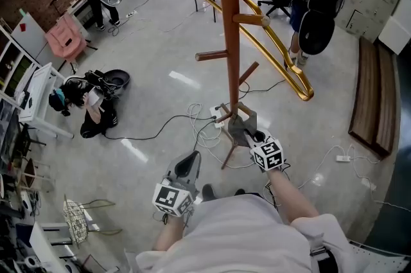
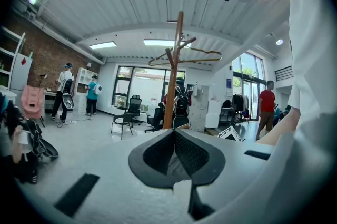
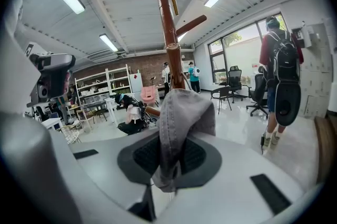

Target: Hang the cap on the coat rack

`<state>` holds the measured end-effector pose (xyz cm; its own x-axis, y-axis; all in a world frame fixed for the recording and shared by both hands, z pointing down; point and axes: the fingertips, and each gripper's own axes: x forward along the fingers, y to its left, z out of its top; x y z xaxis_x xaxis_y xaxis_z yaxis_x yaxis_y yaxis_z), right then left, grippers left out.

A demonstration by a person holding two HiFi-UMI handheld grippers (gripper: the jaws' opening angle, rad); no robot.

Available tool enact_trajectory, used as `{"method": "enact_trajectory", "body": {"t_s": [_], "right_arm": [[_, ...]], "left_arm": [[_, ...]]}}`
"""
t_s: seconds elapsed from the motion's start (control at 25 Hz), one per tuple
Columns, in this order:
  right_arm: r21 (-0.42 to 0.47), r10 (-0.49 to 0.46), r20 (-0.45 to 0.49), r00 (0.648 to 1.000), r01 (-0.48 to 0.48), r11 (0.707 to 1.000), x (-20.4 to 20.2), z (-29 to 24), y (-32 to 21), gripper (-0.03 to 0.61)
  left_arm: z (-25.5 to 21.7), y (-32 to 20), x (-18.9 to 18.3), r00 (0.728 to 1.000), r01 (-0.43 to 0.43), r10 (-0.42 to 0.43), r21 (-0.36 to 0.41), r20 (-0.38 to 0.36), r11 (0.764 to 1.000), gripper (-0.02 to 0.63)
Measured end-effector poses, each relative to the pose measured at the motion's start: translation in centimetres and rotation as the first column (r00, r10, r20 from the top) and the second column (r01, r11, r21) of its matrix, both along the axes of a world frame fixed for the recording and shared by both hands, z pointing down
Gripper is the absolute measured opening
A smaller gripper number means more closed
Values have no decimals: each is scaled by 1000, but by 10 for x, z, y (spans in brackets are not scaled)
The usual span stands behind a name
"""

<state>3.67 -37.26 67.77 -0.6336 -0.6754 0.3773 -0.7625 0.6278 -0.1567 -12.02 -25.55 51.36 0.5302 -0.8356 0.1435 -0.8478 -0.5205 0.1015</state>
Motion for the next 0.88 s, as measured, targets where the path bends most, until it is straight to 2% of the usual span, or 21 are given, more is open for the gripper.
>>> {"method": "enact_trajectory", "body": {"t_s": [0.2, 0.56, 0.88], "right_arm": [[3, 3, -6, 1000, -3, 1000, 0, 1, -3, 31], [7, 10, 3, 1000, -10, 1000, -1, -2, 1, 189], [27, 50, -9, 999, -50, 998, 5, -2, -1, 264]], "left_arm": [[1, -3, 1, 1000, -1, 1, -2, -3, 1000, 11], [-1, 1, -2, 1000, 3, -3, 0, -3, 1000, 11], [-1, 1, -1, 1000, 1, -1, 4, -1, 1000, 11]]}}
